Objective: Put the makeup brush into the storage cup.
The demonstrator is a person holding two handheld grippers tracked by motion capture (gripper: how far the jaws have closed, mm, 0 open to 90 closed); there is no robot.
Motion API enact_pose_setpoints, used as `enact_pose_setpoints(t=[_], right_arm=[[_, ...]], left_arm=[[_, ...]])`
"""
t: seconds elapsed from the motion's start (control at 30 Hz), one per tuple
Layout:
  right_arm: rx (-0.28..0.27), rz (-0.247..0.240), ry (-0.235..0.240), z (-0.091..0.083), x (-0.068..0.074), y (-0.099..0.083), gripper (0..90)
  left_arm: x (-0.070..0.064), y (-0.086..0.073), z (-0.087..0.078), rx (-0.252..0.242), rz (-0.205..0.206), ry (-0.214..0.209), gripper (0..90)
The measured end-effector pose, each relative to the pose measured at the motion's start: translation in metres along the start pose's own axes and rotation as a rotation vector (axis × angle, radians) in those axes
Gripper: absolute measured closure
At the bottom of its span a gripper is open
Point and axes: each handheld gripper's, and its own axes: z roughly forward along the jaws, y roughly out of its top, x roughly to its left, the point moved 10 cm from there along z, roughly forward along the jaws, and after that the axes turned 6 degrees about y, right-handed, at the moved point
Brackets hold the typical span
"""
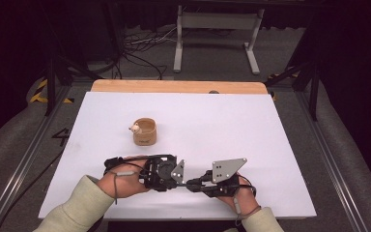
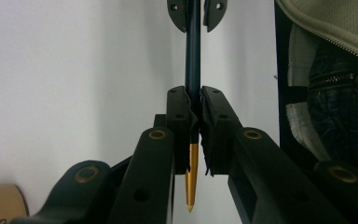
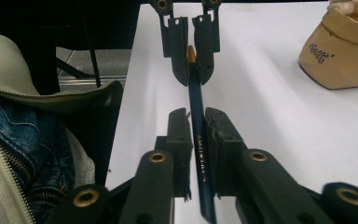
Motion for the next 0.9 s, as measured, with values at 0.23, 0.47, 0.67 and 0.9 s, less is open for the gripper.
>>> enact_pose_setpoints(t=[0.23,0.47,0.67,0.9], right_arm=[[0.016,0.001,0.010,0.000,0.001,-0.002,83.7],[0.018,-0.001,0.002,-0.001,0.001,-0.001,84.1],[0.013,-0.001,0.001,-0.003,0.001,0.000,84.3],[-0.005,-0.018,-0.007,-0.009,0.002,0.004,84.2]], left_arm=[[-0.002,0.000,0.001,0.004,0.006,-0.008,82.8],[-0.001,0.001,0.000,-0.006,0.003,-0.010,82.7],[0.000,0.001,0.000,-0.018,-0.020,-0.027,82.0],[0.009,0.003,-0.010,-0.094,-0.092,-0.026,65.7]])
